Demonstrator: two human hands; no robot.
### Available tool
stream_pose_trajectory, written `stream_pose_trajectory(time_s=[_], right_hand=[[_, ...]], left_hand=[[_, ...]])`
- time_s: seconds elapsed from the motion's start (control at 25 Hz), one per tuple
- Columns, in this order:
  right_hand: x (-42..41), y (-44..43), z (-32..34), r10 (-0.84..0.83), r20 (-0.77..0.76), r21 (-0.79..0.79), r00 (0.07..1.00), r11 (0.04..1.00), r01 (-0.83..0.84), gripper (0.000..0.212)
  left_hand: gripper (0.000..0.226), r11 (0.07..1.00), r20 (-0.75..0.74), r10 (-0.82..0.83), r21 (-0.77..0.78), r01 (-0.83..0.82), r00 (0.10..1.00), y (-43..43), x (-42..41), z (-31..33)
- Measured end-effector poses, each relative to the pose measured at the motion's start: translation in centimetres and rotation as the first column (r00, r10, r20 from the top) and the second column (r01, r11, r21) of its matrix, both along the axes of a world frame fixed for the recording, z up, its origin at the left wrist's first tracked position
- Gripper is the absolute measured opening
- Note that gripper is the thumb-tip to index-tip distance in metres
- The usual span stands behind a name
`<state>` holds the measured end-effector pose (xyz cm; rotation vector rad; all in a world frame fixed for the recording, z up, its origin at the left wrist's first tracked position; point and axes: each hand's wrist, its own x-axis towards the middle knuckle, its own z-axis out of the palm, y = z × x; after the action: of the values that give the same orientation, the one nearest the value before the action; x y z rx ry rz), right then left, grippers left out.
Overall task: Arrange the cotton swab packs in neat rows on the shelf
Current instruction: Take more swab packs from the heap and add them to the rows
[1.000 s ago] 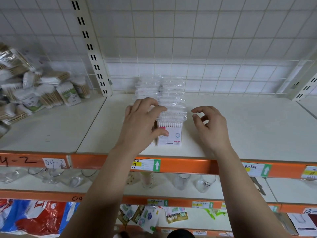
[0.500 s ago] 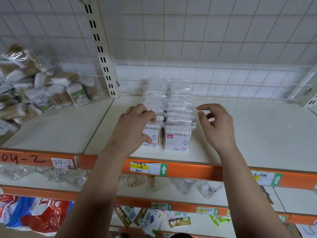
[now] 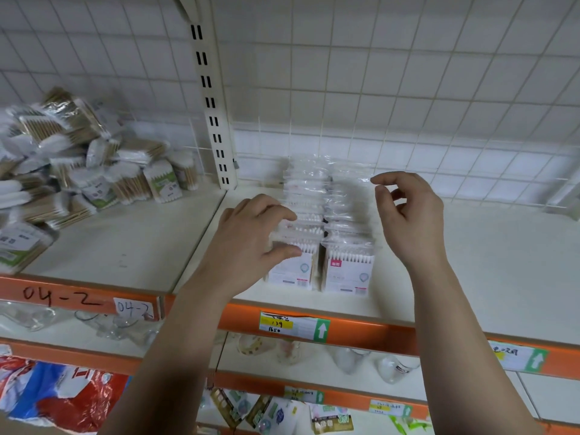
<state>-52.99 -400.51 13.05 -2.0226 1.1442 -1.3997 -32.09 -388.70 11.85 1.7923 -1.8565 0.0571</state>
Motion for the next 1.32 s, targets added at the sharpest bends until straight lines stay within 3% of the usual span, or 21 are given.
stream_pose_trajectory(time_s=[0.32, 0.68, 0.92, 1.12, 1.32], right_hand=[[7.3, 0.5, 2.9, 0.19, -0.08, 0.065, 0.979, 0.981, -0.185, 0.014], [21.3, 3.5, 3.0, 0.388, -0.185, 0.057, 0.903, 0.922, -0.384, 0.014], [30.5, 3.4, 0.6, 0.423, -0.311, 0.078, 0.851, 0.904, -0.42, 0.02], [35.3, 2.1, -1.4, 0.389, -0.443, 0.098, 0.807, 0.917, -0.388, 0.041], [36.9, 1.5, -2.5, 0.398, -0.435, 0.127, 0.807, 0.915, -0.383, 0.048]], left_hand=[[0.027, 0.966, 0.086, 0.243, -0.113, -0.233, 0.966, 1.5, 6.4, 0.9], [0.027, 0.922, 0.049, 0.386, -0.042, -0.384, 0.921, 6.3, 17.0, -0.7], [0.028, 0.91, -0.015, 0.415, -0.016, -0.415, 0.91, 7.8, 23.5, -1.4], [0.031, 0.93, -0.049, 0.368, 0.012, -0.368, 0.929, 6.8, 28.2, -1.9], [0.037, 0.942, -0.007, 0.334, 0.023, -0.334, 0.943, 3.9, 30.3, -1.9]])
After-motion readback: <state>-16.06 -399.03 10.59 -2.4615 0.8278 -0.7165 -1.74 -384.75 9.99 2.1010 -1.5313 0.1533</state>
